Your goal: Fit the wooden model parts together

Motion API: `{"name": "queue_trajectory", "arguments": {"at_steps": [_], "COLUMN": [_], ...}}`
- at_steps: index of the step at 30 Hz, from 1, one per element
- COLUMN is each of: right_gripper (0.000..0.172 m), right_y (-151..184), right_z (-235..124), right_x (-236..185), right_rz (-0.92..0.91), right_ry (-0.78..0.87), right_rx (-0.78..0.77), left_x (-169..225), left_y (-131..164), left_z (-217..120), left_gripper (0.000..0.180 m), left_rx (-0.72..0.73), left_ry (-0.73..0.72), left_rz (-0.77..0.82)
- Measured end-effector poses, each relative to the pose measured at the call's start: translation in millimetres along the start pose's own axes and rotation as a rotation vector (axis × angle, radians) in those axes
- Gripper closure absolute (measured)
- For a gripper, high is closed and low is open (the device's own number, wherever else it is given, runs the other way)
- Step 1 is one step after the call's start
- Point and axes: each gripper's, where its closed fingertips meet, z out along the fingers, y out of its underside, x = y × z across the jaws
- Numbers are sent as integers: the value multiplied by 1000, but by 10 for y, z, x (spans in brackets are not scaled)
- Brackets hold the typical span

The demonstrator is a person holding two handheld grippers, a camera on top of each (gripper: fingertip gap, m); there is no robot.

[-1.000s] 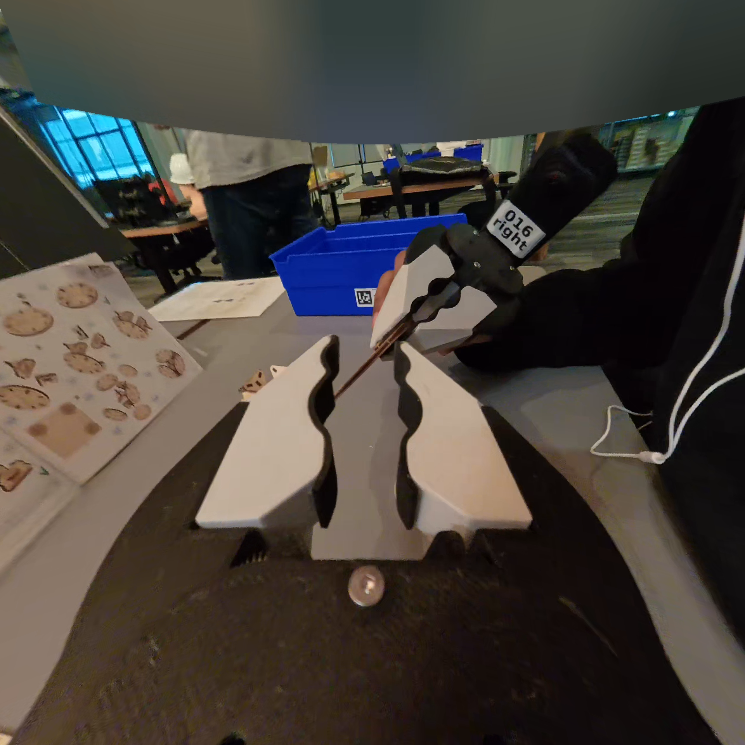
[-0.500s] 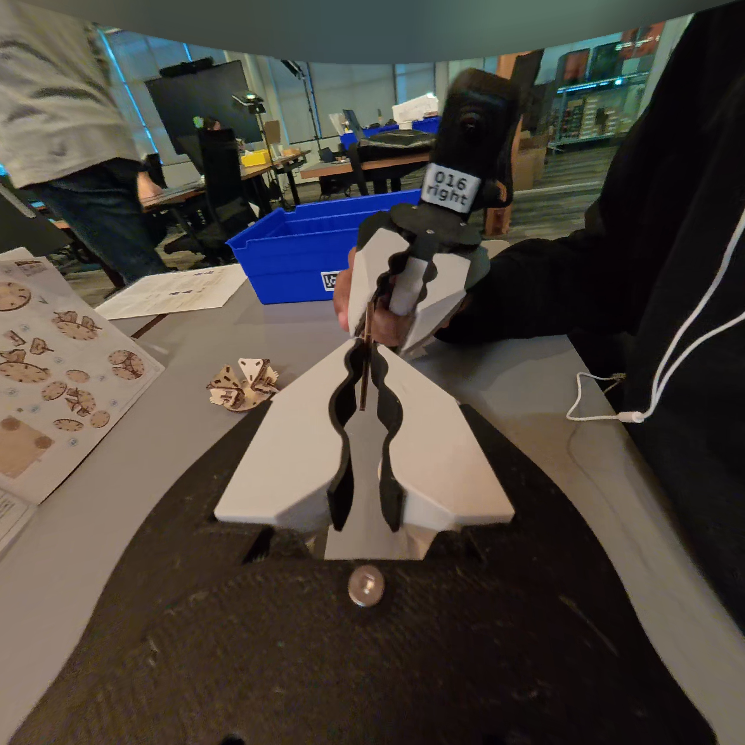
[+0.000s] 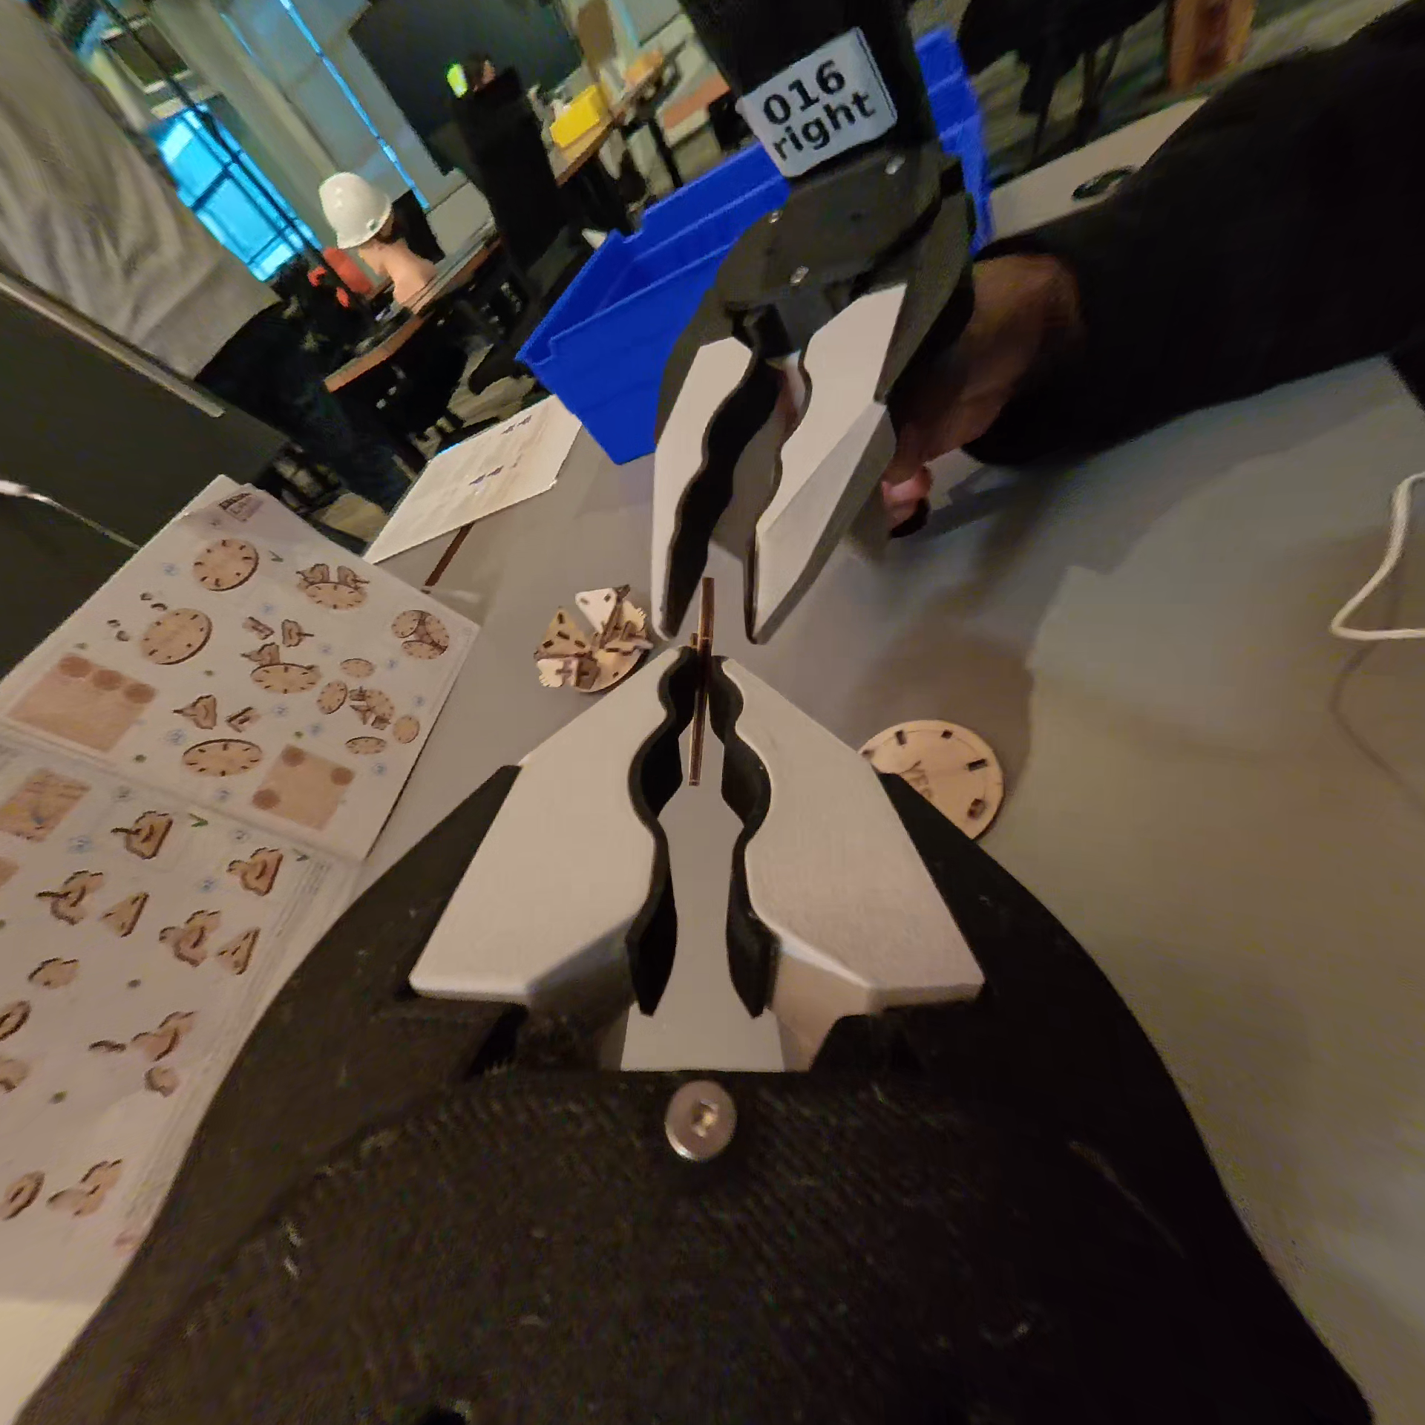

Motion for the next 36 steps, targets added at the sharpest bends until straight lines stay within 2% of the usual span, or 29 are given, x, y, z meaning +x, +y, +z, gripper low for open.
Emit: {"name": "queue_trajectory", "arguments": {"at_steps": [2,5,7,9,13,16,18,20,24,28,32,34,36], "right_gripper": [146,131,133,128,149,147,132,127,135,139,153,152,140], "right_y": [53,32,39,90,134,161,197,222,230,212,206,203,175], "right_z": [21,38,63,99,107,98,94,102,128,104,77,85,89], "right_x": [76,112,34,1,26,56,123,137,84,98,141,146,157], "right_rz": [173,442,538,583,549,521,477,429,398,416,350,347,361], "right_ry": [-2,-75,-171,-197,-154,-127,-67,-34,-44,-61,-29,-23,-16], "right_rx": [0,68,63,27,-7,-27,-50,-74,-91,-75,-78,-75,-54], "left_x": [-43,-36,-27,-3,41,22,-19,-35,-41,-36,-43,-51,-62], "left_y": [65,159,195,228,208,223,210,201,190,166,175,183,218], "left_z": [20,82,126,151,172,172,155,142,137,136,138,133,137], "left_gripper": [180,180,180,180,180,180,180,180,180,180,180,180,180], "left_rx": [-55,-131,-158,-175,-157,-164,-162,-164,-164,-149,-151,-157,-182], "left_ry": [-53,-94,-116,-115,-91,-93,-118,-132,-155,-151,-148,-147,-156], "left_rz": [49,126,152,169,124,97,101,117,165,152,120,114,126]}}
